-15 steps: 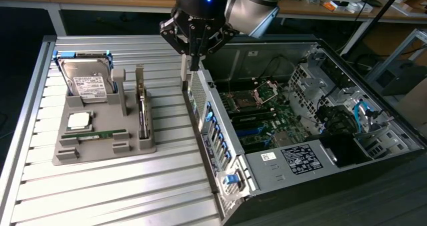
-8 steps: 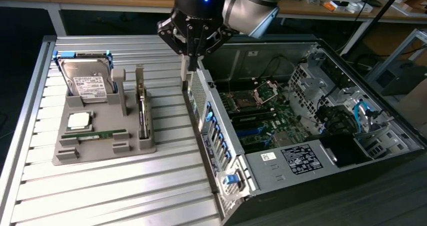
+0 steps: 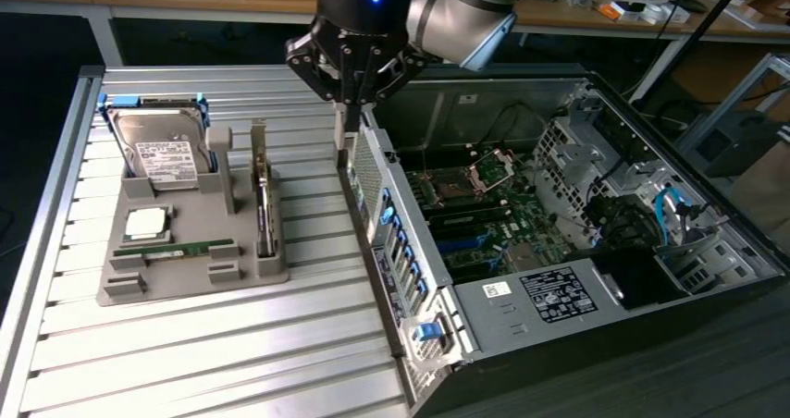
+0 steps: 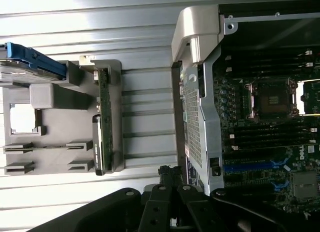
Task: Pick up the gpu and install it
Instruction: 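Reach for the gpu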
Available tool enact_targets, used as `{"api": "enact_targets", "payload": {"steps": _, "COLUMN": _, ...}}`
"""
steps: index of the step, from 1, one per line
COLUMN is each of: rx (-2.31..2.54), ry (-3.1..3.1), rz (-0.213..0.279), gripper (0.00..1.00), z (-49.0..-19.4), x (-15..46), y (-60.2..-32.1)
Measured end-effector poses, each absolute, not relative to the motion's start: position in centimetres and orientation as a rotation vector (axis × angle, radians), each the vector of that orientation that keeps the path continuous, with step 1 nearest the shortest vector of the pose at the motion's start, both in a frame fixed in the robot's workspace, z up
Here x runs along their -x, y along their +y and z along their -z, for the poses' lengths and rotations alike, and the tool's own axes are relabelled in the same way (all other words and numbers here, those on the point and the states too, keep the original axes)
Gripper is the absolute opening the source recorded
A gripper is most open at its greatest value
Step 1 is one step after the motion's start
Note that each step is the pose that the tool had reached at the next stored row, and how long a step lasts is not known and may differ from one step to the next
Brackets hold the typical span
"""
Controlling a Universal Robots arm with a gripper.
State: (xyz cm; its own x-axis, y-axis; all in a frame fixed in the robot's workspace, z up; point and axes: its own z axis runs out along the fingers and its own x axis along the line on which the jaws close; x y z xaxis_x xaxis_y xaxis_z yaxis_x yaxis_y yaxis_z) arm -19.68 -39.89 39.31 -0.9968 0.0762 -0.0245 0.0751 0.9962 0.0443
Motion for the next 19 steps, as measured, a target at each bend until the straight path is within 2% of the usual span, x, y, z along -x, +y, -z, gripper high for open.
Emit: {"api": "enact_targets", "payload": {"steps": 19, "rx": -0.118, "ry": 3.112, "rz": -0.068, "gripper": 0.11, "z": -39.31, "x": 20.68, "y": -39.89}}
